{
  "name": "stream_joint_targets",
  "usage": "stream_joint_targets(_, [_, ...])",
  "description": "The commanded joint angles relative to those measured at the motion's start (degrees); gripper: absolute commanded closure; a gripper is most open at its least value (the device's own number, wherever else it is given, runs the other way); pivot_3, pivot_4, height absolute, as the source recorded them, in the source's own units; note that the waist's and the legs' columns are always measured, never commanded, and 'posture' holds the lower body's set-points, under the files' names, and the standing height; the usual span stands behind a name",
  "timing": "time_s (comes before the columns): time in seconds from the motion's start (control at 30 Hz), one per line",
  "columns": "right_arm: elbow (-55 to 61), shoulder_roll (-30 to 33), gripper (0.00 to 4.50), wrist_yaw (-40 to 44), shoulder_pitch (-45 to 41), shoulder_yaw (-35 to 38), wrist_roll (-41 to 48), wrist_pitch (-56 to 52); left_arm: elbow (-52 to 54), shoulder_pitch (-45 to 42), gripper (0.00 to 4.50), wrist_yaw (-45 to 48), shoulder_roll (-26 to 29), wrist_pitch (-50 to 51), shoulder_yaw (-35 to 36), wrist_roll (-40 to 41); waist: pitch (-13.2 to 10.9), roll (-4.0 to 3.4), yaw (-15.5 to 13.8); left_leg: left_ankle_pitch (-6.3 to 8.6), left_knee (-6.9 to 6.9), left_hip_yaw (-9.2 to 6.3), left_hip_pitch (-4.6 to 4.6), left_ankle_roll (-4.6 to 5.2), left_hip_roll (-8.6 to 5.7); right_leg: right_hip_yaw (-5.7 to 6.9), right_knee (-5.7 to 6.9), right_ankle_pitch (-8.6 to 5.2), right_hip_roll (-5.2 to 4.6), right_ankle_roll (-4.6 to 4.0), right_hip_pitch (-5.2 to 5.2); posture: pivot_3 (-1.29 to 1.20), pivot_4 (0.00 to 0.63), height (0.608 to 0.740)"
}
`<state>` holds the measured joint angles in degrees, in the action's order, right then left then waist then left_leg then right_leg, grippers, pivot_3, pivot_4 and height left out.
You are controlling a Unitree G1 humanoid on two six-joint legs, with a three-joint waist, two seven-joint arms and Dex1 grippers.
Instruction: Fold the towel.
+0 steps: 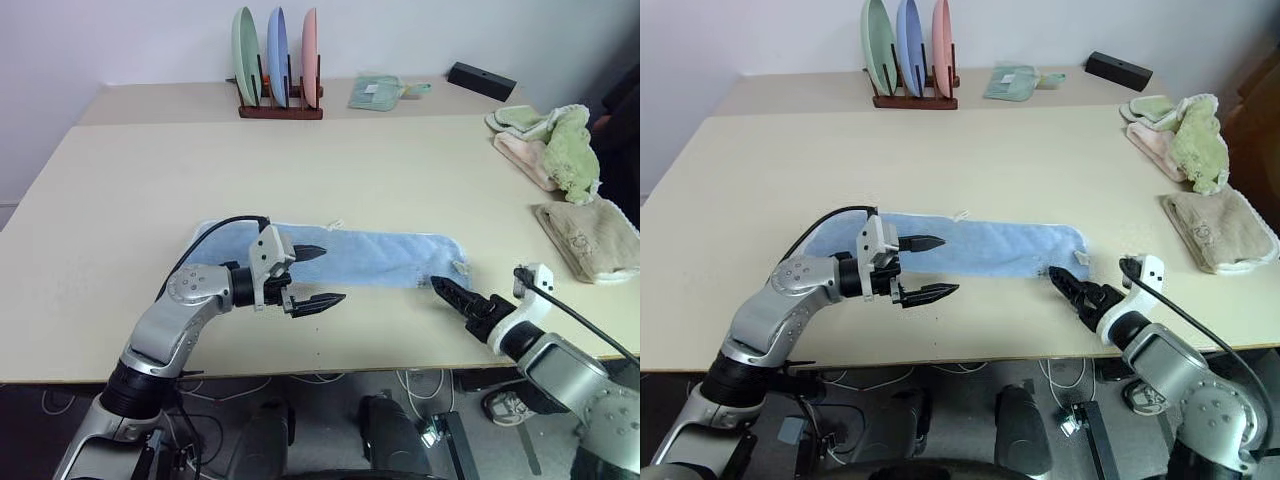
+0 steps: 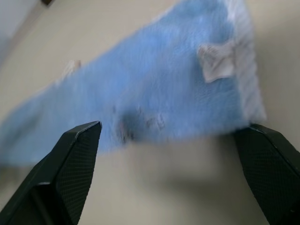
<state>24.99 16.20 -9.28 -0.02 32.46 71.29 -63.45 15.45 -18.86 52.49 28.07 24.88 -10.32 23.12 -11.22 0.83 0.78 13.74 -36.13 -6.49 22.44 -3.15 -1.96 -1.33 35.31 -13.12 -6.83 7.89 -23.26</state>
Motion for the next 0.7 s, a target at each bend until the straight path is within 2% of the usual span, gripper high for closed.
stream_joint_targets(0.03, [-5.0, -2.5, 0.55, -8.6, -4.1, 1.1, 4.7, 3.3, 0.9, -0.8, 0.00, -0.7, -0.4, -0.2, 0.9, 0.4, 0.0, 0.01, 0.1, 0.00, 0.00, 0.01, 0.00, 0.00, 0.00, -0.01, 0.00, 0.00, 0.00, 0.00, 0.01, 0.00, 0.150, 0.740])
stream_joint_targets(0.07, [-6.2, -2.8, 0.85, -10.0, -5.4, 1.0, 5.0, 4.2, 1.1, -0.6, 0.00, -0.8, -0.3, -0.5, 0.7, 0.0, 0.0, -0.01, 0.1, 0.00, 0.00, 0.00, 0.00, 0.00, 0.00, 0.00, 0.00, 0.01, 0.01, 0.00, 0.00, 0.00, 0.150, 0.740])
stream_joint_targets(0.13, [-7.6, -2.8, 1.81, -11.9, -7.1, 0.7, 6.0, 5.6, 1.3, -0.2, 0.00, -1.0, -0.1, -1.0, 0.5, -0.6, 0.0, -0.02, 0.1, 0.00, 0.01, 0.00, -0.01, 0.00, 0.00, 0.00, 0.01, 0.01, 0.01, 0.01, 0.00, 0.00, 0.150, 0.740])
stream_joint_targets(0.17, [-8.1, -2.6, 2.44, -12.6, -7.8, 0.6, 6.5, 6.3, 1.3, 0.0, 0.00, -1.2, -0.1, -1.2, 0.4, -0.8, 0.0, -0.03, 0.1, 0.00, 0.03, 0.00, -0.01, 0.01, 0.00, 0.00, 0.01, 0.00, 0.01, 0.01, -0.01, 0.00, 0.150, 0.740])
stream_joint_targets(0.3, [-8.0, 0.0, 4.45, -13.7, -8.5, 0.5, 6.3, 7.9, 1.6, 0.6, 0.00, -2.3, -0.1, -1.4, 0.7, -1.2, 0.0, -0.03, 0.0, 0.00, 0.03, 0.00, 0.01, 0.01, 0.00, 0.00, 0.00, 0.08, 0.01, 0.15, -0.02, 0.00, 0.150, 0.740])
stream_joint_targets(0.4, [-8.4, 2.7, 4.45, -13.4, -8.3, 0.9, 5.5, 8.9, 1.7, 1.0, 0.00, -2.6, -0.2, -1.6, 0.6, -1.5, 0.0, -0.03, 0.0, 0.00, 0.02, 0.01, 0.01, 0.02, 0.00, 0.00, -0.01, 0.07, 0.01, 0.14, -0.02, 0.00, 0.150, 0.740])
stream_joint_targets(0.5, [-9.1, 8.7, 4.45, -11.3, -8.5, 2.5, 4.0, 9.6, 1.0, 1.0, 0.00, -2.8, -0.2, -2.1, 0.3, -2.1, 0.0, -0.07, 0.1, 0.00, 0.03, 0.01, 0.02, 0.02, 0.00, 0.00, -0.01, 0.05, 0.01, 0.11, -0.02, 0.00, 0.150, 0.740])
stream_joint_targets(0.6, [-10.6, 19.0, 4.45, -3.2, -6.8, 1.5, -2.9, 9.4, -1.5, 0.2, 0.00, -2.6, 0.2, -3.4, 0.0, -3.6, 0.0, -0.14, -0.1, 0.00, 0.01, 0.03, 0.05, 0.03, -0.02, 0.00, -0.06, 0.00, 0.00, 0.02, -0.01, 0.00, 0.150, 0.740])
stream_joint_targets(0.7, [-10.6, 26.9, 4.45, 5.5, -6.5, -3.4, -10.0, 10.5, -3.5, -1.0, 0.00, -2.6, -0.3, -4.2, 0.3, -4.3, 0.0, -0.14, 0.0, 0.01, 0.02, 0.04, 0.04, 0.04, -0.02, 0.01, -0.07, -0.01, 0.00, 0.02, 0.01, 0.00, 0.150, 0.740])
